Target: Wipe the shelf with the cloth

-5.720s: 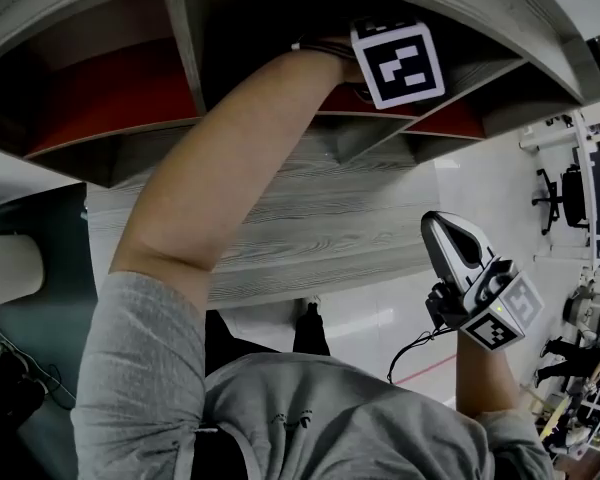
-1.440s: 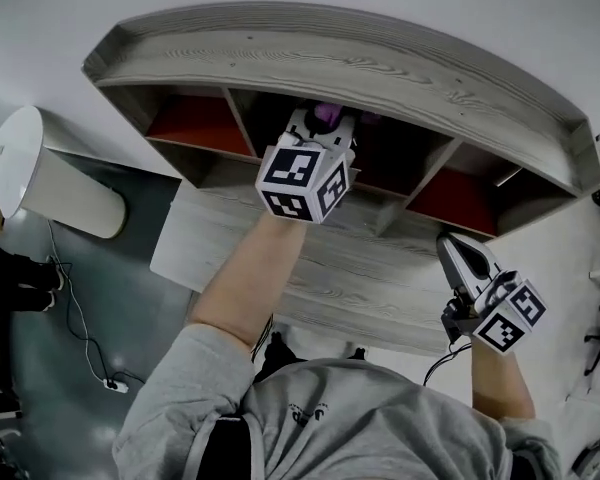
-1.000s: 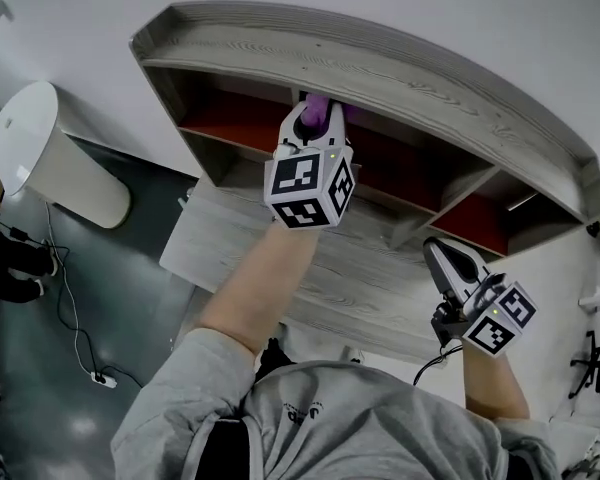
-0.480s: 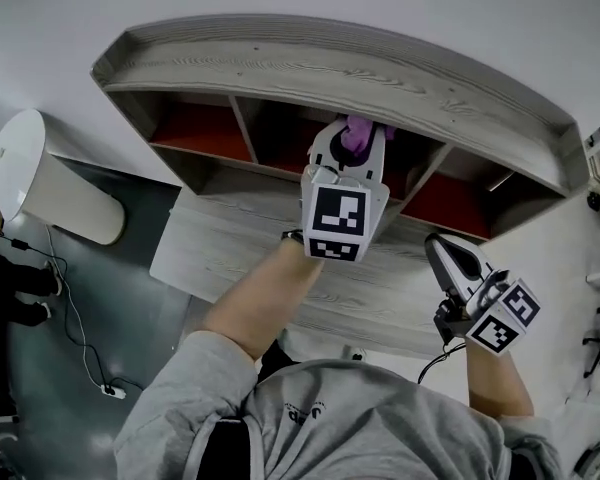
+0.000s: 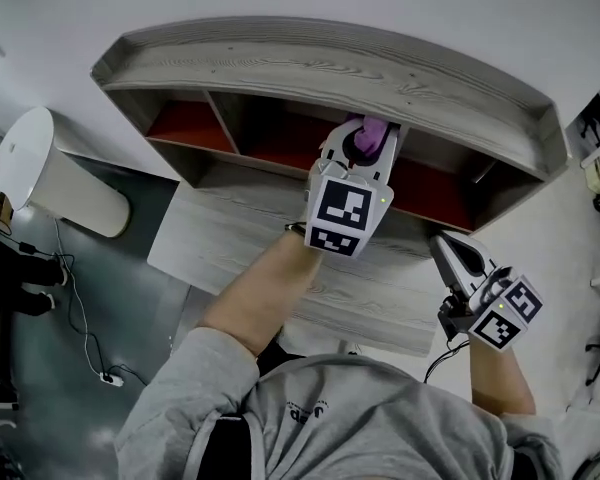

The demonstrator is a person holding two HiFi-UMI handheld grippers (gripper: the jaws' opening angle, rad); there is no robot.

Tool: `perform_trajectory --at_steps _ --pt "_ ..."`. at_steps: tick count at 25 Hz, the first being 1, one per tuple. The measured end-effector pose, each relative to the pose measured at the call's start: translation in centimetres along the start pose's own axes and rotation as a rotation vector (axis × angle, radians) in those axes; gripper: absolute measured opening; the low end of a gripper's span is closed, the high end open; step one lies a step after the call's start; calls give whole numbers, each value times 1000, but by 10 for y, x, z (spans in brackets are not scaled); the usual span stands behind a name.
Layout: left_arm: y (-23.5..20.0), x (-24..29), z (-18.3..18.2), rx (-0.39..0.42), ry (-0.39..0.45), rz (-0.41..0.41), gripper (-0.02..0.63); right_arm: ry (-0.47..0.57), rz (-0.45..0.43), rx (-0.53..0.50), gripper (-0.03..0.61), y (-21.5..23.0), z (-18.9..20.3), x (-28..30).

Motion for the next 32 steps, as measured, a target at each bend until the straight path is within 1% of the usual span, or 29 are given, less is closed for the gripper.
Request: perform_trajectory --at_steps 3,5,8,10,13,15,18,20,23,25,27,30,32 --pt "-5 -14 5 -57 -19 26 74 1 -1 -12 21 -8 -3 2" --pt "-15 -36 11 -127 -29 35 74 -5 4 -34 21 -18 -4 8" --pt "-34 -87 18 -241 -19 80 72 -14 31 -67 21 -39 -3 22" --pt "-51 -130 22 -281 -2 125 72 -7 62 -68 21 -60 -2 34" --pt "-86 -199 25 -317 17 188 71 21 110 -66 21 -101 -2 55" --pt "-113 -242 25 -320 25 233 71 48 149 -59 21 -132 1 68" --pt "-149 -307 23 -315 25 299 71 73 196 6 21 -180 15 85" --pt "-172 -349 23 -320 16 330 69 72 210 52 21 -209 24 97" --pt "-193 -400 22 -333 1 357 69 71 227 58 21 -241 25 105" --pt "-191 -429 22 -370 11 361 67 69 233 39 21 -256 23 99" --pt "-178 -451 22 -428 41 357 66 72 231 8 21 -266 22 88" --pt "-143 -468 22 -476 88 341 66 69 217 -73 21 -270 25 68" --pt "-116 -474 24 -510 109 324 66 48 211 -112 21 -267 38 52"
Point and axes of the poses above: the fingertips, and each gripper's own axes: x forward along the fingers, y to its right, z out of its underside, the point moved 9 cm from there along -x, backward along the fingers, and after that the axes turned 14 degrees about z, right-handed, at the moved point
